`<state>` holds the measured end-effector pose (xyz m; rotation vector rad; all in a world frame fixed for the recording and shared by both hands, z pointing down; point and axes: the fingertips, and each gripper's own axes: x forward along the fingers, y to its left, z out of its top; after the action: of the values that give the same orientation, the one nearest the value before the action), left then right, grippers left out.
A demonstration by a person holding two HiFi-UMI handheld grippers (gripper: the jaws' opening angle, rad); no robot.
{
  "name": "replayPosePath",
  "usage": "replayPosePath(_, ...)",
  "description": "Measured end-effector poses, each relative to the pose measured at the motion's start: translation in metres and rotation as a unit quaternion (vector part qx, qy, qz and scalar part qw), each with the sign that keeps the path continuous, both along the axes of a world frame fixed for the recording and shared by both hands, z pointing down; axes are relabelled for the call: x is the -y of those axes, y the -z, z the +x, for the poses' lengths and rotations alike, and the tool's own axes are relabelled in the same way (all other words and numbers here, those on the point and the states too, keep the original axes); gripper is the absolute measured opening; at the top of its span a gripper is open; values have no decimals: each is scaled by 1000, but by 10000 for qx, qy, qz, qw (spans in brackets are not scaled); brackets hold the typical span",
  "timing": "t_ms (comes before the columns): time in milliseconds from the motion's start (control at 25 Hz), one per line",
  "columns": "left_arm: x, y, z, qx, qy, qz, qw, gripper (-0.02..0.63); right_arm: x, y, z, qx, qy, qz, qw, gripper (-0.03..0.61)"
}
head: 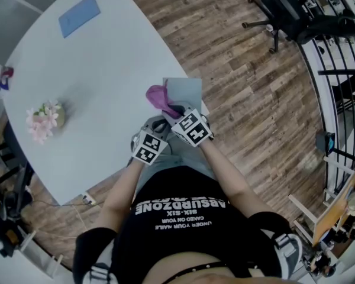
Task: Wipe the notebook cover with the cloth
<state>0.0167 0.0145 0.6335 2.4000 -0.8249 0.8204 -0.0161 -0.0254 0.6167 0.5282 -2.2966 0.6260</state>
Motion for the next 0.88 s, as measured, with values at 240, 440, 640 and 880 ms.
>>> replayPosePath(240, -6, -8, -1, 143, -113, 18, 9998, 17, -2, 0, 4, 84, -111, -41, 9999, 84)
replayPosePath(440, -5, -8, 0, 199, -164, 58, 9997, 17, 2, 0, 13, 18, -260, 4, 9997, 84)
replayPosePath(640, -7, -8, 0, 207, -171, 74, 9996, 17, 7, -1, 24, -92, -473, 110, 9988, 84)
replayPosePath(880, -8, -11, -1, 183, -128, -103, 9997, 17, 15, -1, 42, -126, -780, 177, 9967, 84)
